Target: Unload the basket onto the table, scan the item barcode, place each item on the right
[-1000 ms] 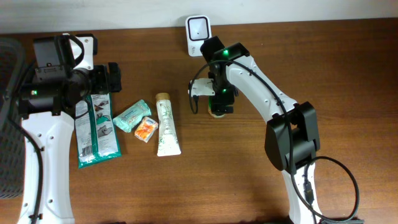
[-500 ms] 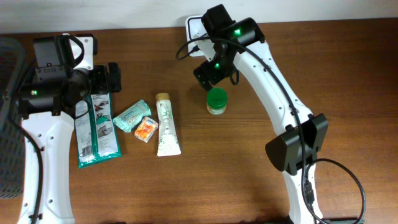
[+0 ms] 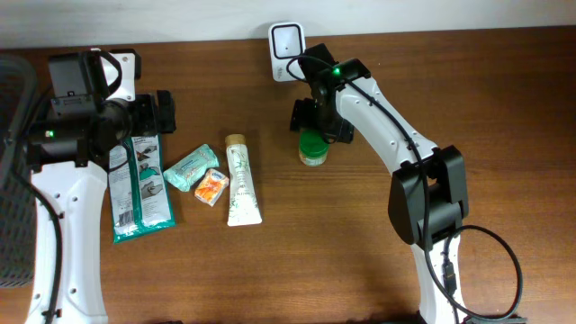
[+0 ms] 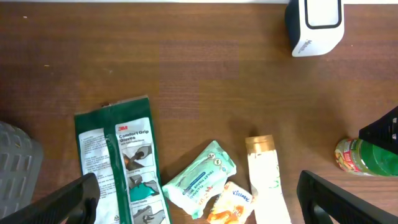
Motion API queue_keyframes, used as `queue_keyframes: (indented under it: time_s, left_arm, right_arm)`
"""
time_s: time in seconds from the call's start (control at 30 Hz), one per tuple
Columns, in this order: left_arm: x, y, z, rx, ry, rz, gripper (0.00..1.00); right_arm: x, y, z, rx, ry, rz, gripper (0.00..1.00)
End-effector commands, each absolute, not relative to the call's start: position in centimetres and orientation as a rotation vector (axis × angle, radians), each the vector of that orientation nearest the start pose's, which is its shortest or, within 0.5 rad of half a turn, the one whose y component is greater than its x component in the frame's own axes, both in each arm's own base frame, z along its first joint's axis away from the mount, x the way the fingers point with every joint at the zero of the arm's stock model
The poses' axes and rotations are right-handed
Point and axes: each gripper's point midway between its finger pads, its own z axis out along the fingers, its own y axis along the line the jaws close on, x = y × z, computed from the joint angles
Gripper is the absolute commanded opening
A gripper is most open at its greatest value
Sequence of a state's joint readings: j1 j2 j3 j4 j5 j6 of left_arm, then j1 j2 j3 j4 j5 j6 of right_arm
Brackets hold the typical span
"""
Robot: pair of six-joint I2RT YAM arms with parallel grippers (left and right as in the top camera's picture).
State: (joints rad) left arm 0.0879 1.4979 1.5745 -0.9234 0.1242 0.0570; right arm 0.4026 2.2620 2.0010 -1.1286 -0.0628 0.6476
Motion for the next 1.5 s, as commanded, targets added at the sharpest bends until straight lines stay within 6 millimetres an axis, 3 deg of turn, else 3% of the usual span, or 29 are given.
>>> queue_keyframes:
  time_s: [0.0, 0.3, 0.4, 0.5, 0.63, 0.73, 0.87, 0.9, 1.03, 1.17, 1.3, 1.47]
  left_arm:
    - [40.5, 1.3, 27.8, 0.036, 2.394, -0.090, 0.99]
    - [40.5, 1.3, 27.8, 0.036, 2.394, -0.090, 0.99]
    - [40.5, 1.3, 27.8, 0.036, 2.394, -0.090, 0.99]
    - [40.5, 1.3, 27.8, 0.036, 2.394, -0.090, 0.99]
    - [40.5, 1.3, 27.8, 0.036, 2.394, -0.090, 0.99]
    - [40.5, 1.3, 27.8, 0.036, 2.394, -0.090, 0.99]
    - [40.5, 1.3, 27.8, 0.036, 2.394, -0.090, 0.99]
    - [40.5, 1.3, 27.8, 0.036, 2.394, -0.090, 0.99]
    - [40.5, 1.3, 27.8, 0.036, 2.394, -0.090, 0.99]
    - [40.5, 1.3, 27.8, 0.037, 2.394, -0.090, 0.99]
    - [40.5, 1.3, 27.8, 0.036, 2.394, -0.090, 0.99]
    - [40.5, 1.3, 27.8, 0.037, 2.394, -0.090, 0.99]
  right_arm:
    - [43.4, 20.7, 6.3, 0.406, 3.015, 0.237, 0.86]
    - [42.0, 21.0, 5.5, 0.389, 3.061, 0.210, 0.81]
    - [42.0, 20.9, 5.4, 0.389, 3.059, 0.199, 0.71]
    - [42.1, 20.6, 5.4, 0.378, 3.054, 0.178, 0.69]
    - [42.5, 20.8, 5.6, 0.173, 3.049, 0.184, 0.64]
    - [43.0, 21.2, 6.5, -0.174, 3.011, 0.190, 0.58]
    - [43.4, 21.5, 8.2, -0.881, 2.829, 0.153, 0.57]
    - [43.3, 21.4, 8.2, -1.105, 2.750, 0.130, 0.57]
    - [43.1, 21.4, 8.2, -1.561, 2.515, 0.086, 0.57]
    - [41.7, 22.3, 8.2, -2.081, 2.096, 0.160, 0.58]
    - [40.9, 23.2, 8.1, -2.259, 1.856, 0.231, 0.65]
    - [40.8, 23.2, 7.1, -2.301, 1.826, 0.253, 0.71]
